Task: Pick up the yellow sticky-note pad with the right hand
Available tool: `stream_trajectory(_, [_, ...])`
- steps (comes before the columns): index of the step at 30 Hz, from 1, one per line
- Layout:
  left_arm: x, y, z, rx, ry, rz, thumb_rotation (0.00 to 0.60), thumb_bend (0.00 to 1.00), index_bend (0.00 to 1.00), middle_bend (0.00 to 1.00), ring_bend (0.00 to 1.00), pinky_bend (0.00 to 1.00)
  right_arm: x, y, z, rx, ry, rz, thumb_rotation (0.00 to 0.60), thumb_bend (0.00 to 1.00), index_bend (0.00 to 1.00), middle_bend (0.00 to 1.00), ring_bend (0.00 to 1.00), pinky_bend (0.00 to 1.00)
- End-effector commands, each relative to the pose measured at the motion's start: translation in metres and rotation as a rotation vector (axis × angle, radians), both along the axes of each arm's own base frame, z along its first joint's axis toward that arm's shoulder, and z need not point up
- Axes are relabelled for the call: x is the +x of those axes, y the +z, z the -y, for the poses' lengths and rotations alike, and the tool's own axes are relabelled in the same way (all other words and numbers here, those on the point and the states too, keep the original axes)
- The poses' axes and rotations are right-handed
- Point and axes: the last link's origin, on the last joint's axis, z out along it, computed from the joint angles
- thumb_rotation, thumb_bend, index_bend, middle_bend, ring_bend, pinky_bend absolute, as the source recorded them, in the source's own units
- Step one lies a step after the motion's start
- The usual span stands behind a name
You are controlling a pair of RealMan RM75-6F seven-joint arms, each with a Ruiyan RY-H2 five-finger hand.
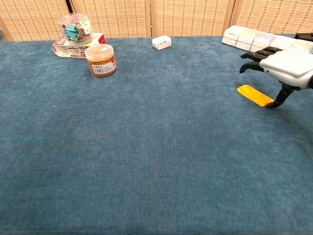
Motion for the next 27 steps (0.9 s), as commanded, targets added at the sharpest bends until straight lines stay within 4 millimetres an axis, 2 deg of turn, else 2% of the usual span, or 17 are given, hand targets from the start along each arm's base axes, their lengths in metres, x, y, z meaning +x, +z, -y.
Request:
stream_trajectory(1, [0.0, 0.0, 0.0, -0.001, 0.001, -0.001, 0.6, 0.0, 0.0, 0.0, 0.0, 0.0, 0.0, -0.003, 0.002, -0.02, -0.002, -0.006, 0.6, 0.0, 0.19, 0.0, 0.0, 0.0])
stream_trajectory(8, [0.0, 0.0, -0.001, -0.001, 0.003, -0.001, 0.6, 0.0, 0.0, 0.0, 0.0, 0.0, 0.0, -0.005, 0.006, -0.068, -0.004, 0.013, 0.6, 0.0, 0.22, 0.0, 0.0, 0.0])
stream_trajectory(18, [0.0, -0.001, -0.001, -0.001, 0.004, -0.003, 0.6, 0.0, 0.0, 0.0, 0.0, 0.0, 0.005, 0.005, 0.01, -0.125, 0.026, 0.047, 0.6, 0.0, 0.24, 0.0, 0.0, 0.0])
stream_trajectory(27, [0.0, -0.001, 0.0, -0.002, 0.002, -0.005, 0.6, 0.0, 0.0, 0.0, 0.0, 0.0, 0.002, 0.004, 0.006, -0.065, 0.021, 0.045, 0.6, 0.0, 0.29, 0.0, 0.0, 0.0])
